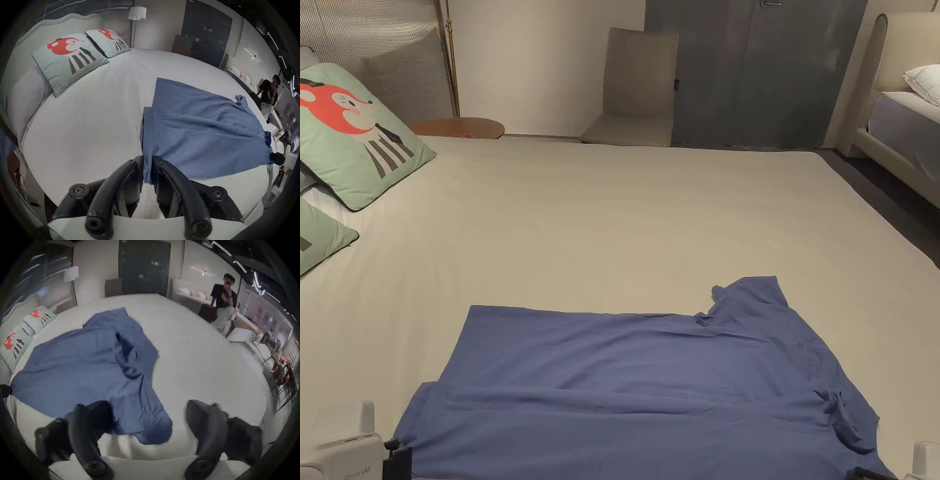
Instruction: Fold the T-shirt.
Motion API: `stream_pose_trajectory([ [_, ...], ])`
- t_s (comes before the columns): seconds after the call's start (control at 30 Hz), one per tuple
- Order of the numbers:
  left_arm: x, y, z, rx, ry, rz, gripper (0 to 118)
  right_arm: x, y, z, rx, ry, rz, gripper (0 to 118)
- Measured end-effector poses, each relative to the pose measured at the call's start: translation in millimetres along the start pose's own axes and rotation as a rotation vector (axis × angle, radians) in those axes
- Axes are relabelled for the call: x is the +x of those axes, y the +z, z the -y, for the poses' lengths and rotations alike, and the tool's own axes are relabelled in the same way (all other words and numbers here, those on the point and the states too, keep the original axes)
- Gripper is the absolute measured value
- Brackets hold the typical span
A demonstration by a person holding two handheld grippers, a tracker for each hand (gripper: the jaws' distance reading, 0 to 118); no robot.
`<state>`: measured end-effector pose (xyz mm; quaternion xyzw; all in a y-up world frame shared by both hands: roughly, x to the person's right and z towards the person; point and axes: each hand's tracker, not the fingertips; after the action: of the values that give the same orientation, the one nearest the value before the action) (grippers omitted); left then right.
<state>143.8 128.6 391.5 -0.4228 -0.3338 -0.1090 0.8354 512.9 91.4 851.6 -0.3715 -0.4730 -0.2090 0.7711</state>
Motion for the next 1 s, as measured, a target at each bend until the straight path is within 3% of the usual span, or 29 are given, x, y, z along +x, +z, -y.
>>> stream_pose_trajectory([
  [0.07,-2.2,1.2,2.1,0.001,-0.005,0.004,8,-2.6,-2.9,4.6,-0.008,0.016,-0.021,76],
  [0.1,-3.3,2.0,3.0,-0.003,-0.005,0.006,8,-4.4,-0.5,7.2,-0.005,0.024,-0.033,55],
  [0.2,-5.6,6.7,5.6,-0.014,0.005,0.007,7,-11.6,11.4,3.6,0.018,0.034,-0.063,13],
  [0.3,-8.0,18.2,6.5,-0.013,0.016,0.01,7,-13.1,30.4,-6.1,0.05,0.071,-0.055,12],
  [0.43,-11.0,43.7,4.3,0.002,0.023,0.02,5,-1.0,67.0,-20.8,0.081,0.029,-0.116,12],
  [0.67,-20.4,80.1,27.0,-0.009,0.058,0.045,4,11.7,115.9,-10.4,0.055,0.036,-0.121,12],
  [1.0,-27.3,58.4,75.9,-0.118,0.058,0.014,4,15.8,83.7,38.5,-0.085,0.074,-0.049,12],
])
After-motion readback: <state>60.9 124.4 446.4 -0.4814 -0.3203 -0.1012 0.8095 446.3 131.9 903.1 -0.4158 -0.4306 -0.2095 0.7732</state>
